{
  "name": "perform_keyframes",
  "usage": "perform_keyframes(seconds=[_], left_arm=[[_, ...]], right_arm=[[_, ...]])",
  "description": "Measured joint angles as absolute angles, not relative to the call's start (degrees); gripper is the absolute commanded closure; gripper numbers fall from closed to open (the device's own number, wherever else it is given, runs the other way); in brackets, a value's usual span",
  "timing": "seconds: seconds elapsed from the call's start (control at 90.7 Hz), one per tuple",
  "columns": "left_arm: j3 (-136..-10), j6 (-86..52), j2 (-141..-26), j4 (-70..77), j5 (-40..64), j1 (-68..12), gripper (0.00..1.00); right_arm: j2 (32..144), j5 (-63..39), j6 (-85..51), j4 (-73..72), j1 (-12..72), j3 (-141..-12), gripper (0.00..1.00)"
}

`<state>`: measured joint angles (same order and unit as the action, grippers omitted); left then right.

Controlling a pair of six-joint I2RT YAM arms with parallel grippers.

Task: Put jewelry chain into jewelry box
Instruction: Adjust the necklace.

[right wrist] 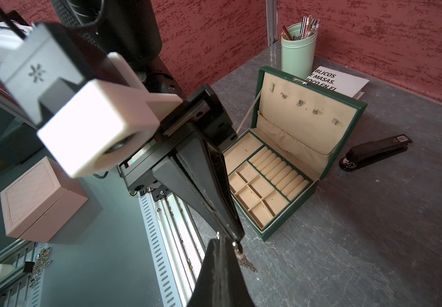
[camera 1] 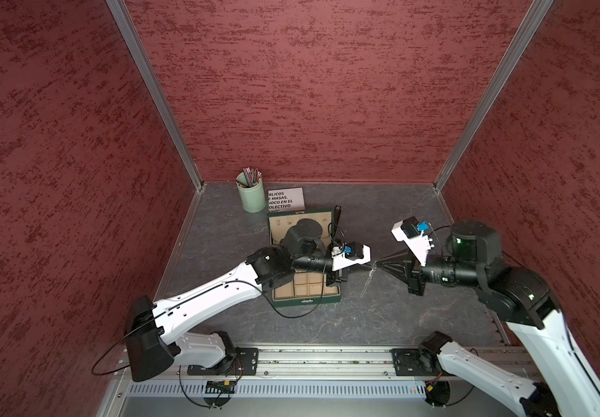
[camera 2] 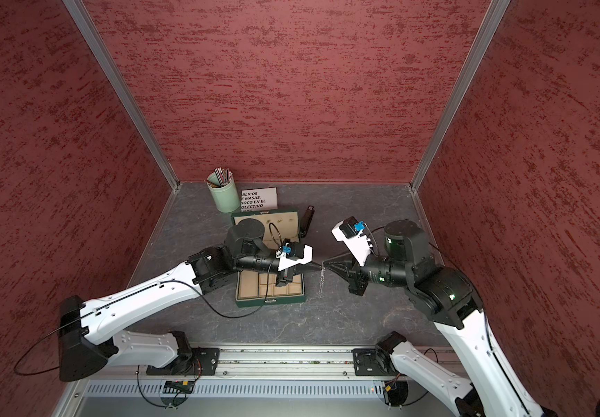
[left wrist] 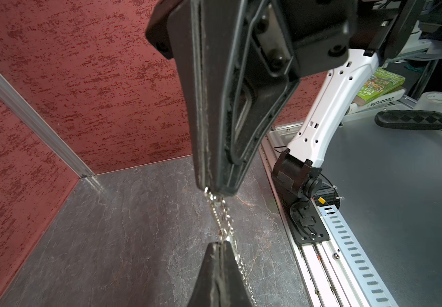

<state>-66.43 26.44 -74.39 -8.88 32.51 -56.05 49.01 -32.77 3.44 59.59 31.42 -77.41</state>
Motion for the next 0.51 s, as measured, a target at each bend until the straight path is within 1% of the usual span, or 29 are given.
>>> perform_keyframes(seconds=[0.077,0.132,0.143,0.198,0.231,0.298,0.419,0.507], left_arm=[[-66.2,26.7,-74.1,-8.3,30.8,-56.5,1.0],[-65.7,26.9,-73.7,-7.7,29.5,-56.6,1.0],[-65.6,26.9,-73.6,-7.6,29.3,-56.6,1.0],[-65.2,27.3,-73.0,-7.2,28.1,-56.7,1.0],[-65.0,27.5,-72.7,-7.0,27.5,-56.7,1.0],[-64.9,28.1,-72.2,-6.7,26.3,-56.7,1.0],[-64.7,29.3,-71.4,-6.4,24.1,-56.8,1.0],[-64.5,30.4,-71.0,-6.5,22.6,-56.9,1.0]], right_arm=[[49.0,-32.8,3.2,59.5,31.4,-77.4,0.99],[48.9,-32.8,3.0,59.4,31.4,-77.3,0.86],[48.9,-32.8,2.7,59.4,31.4,-77.3,0.82],[48.7,-32.8,2.5,59.4,31.4,-77.1,0.71],[48.7,-32.8,2.3,59.4,31.4,-77.0,0.62],[48.7,-32.8,2.1,59.3,31.5,-76.9,0.53],[48.5,-32.8,1.5,59.0,31.5,-76.8,0.44],[48.3,-32.7,1.1,58.3,31.5,-76.5,0.39]])
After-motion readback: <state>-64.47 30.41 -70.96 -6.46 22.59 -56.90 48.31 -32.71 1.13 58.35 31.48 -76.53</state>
